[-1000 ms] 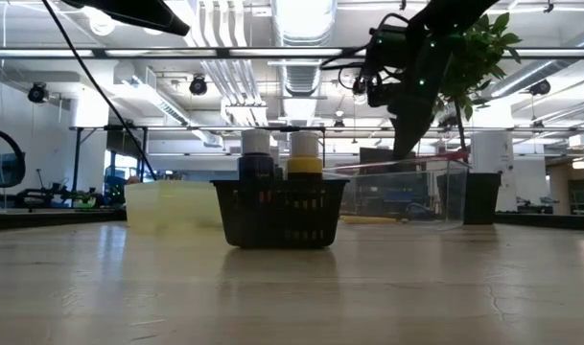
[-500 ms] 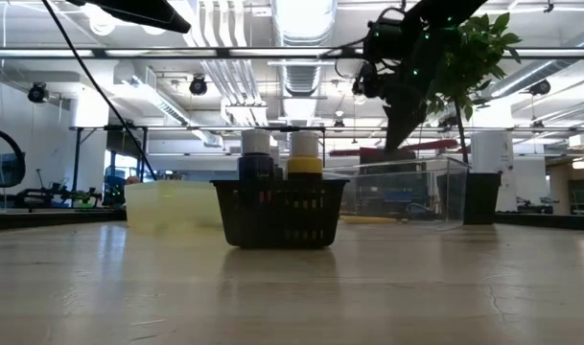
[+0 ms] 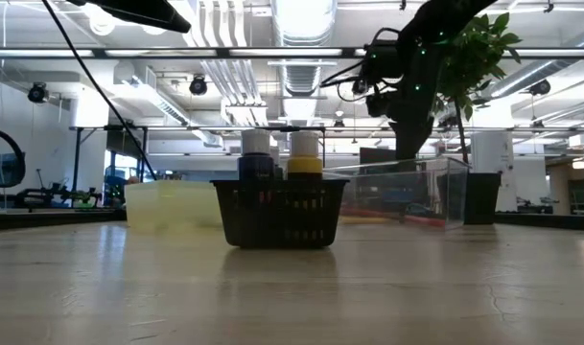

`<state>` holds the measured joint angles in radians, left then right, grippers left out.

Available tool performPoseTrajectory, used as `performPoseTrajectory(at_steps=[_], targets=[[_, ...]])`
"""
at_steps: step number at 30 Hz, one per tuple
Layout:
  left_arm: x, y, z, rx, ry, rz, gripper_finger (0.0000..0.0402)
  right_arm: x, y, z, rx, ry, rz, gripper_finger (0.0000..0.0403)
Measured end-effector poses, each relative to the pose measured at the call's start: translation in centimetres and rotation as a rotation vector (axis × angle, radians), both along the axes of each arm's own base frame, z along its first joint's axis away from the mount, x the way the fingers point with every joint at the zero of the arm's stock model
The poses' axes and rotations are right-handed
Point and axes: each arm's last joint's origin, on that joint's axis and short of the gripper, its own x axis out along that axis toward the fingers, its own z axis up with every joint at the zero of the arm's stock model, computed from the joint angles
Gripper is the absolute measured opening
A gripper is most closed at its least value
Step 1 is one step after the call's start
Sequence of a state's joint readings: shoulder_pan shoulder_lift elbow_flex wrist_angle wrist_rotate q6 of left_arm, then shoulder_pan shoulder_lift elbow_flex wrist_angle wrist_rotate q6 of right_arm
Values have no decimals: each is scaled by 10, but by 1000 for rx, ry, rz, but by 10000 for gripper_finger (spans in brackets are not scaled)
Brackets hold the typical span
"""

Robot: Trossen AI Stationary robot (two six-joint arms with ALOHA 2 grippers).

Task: Pick & Place Paint Supplies
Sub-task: Put the blue scissors into the transparent bin

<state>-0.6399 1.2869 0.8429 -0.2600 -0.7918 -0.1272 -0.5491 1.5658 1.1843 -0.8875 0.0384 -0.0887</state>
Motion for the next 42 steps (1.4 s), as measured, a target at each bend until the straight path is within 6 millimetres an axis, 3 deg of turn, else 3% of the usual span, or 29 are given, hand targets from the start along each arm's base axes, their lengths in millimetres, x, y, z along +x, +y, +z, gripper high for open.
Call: performPoseTrajectory(at_steps=[4,8,14,20,26,31,36,42], targets=[[0,0,0,1,0,0,287,-2,13,11,80,-55,24,270],[0,0,0,15,4,-8,287,-7,44,31,146,-82,66,272],[0,0,0,21,5,-12,287,-18,119,57,235,-152,178,272],[1,0,1,14,-5,-12,287,-35,210,62,296,-171,271,272],[2,-1,3,1,-23,-11,287,-61,300,46,298,-124,304,272],[2,-1,3,-6,-32,-11,287,-81,358,20,313,-74,278,272],[3,-2,4,-16,-44,-11,287,-86,399,-11,320,-37,295,272],[3,-4,4,-59,-35,-51,287,-73,428,-39,265,-3,423,272]])
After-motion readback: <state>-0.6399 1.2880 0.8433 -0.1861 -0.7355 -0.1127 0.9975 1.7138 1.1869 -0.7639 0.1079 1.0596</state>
